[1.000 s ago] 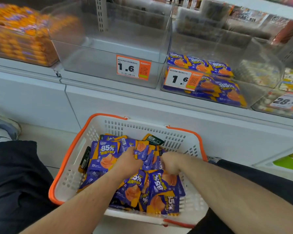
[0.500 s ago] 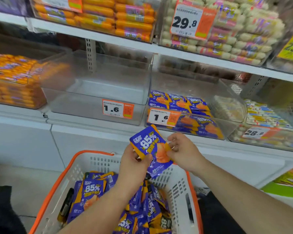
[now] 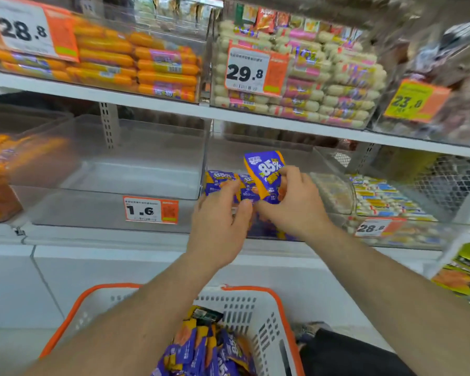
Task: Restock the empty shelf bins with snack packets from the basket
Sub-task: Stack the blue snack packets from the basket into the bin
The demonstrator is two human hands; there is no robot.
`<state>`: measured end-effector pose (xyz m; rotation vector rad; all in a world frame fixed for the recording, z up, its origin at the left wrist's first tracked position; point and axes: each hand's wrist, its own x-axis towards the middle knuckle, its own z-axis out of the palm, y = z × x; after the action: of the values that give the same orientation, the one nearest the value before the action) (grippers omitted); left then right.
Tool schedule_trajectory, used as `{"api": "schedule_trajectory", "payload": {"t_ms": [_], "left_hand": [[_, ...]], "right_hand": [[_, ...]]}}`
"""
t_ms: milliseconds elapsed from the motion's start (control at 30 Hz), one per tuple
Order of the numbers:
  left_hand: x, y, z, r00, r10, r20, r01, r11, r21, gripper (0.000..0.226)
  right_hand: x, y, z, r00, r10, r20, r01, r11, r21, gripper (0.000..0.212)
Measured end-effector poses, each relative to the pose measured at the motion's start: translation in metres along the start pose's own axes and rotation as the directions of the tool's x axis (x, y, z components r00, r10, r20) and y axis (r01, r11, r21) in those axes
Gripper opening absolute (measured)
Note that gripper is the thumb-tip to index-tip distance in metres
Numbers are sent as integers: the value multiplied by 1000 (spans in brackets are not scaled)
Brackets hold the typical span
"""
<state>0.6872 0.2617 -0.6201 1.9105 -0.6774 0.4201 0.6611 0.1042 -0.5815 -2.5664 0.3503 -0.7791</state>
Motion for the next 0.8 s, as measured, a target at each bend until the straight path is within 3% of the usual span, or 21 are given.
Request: {"api": "schedule_trajectory", "payload": {"t_ms": [67,167,267,333,433,467,567,633,733,800], "left_hand": [[8,-11,10,993,91,78,-116,894,433,67],[8,-30,21,953,-5,302,-208,715,667,81],[3,-42,24,945,1,326,-241,675,697,93],[3,-46,28,961,58,269,-235,679,695,93],[3,-53,32,966,98,239,-242,673,699,92],[3,-54,32,966,112,231,-246,666,705,92],[2,-56,35,967,135,214,-249,656,712,91],[2,-55,37,970,127,208,-240,656,716,90],[1,-55,36,970,115,216,-238,647,724,90],[0,-52,33,967,96,238,-242,643,727,88]], "right_hand": [[33,17,-13,988,146,55,-135,976,-173,82],[62,37,-23,920,347,180,-275,902,-333,92],[72,52,-17,835,478,273,-337,836,-433,70],[74,61,-8,801,511,313,-371,833,-411,44],[76,73,7,744,558,367,-417,817,-398,31],[78,75,11,709,570,414,-399,810,-431,28],[86,87,24,507,631,587,-457,774,-438,23],[89,92,26,487,638,596,-481,766,-427,28],[93,91,27,469,640,609,-376,768,-518,58],[94,90,26,471,643,604,-354,765,-538,65]]}}
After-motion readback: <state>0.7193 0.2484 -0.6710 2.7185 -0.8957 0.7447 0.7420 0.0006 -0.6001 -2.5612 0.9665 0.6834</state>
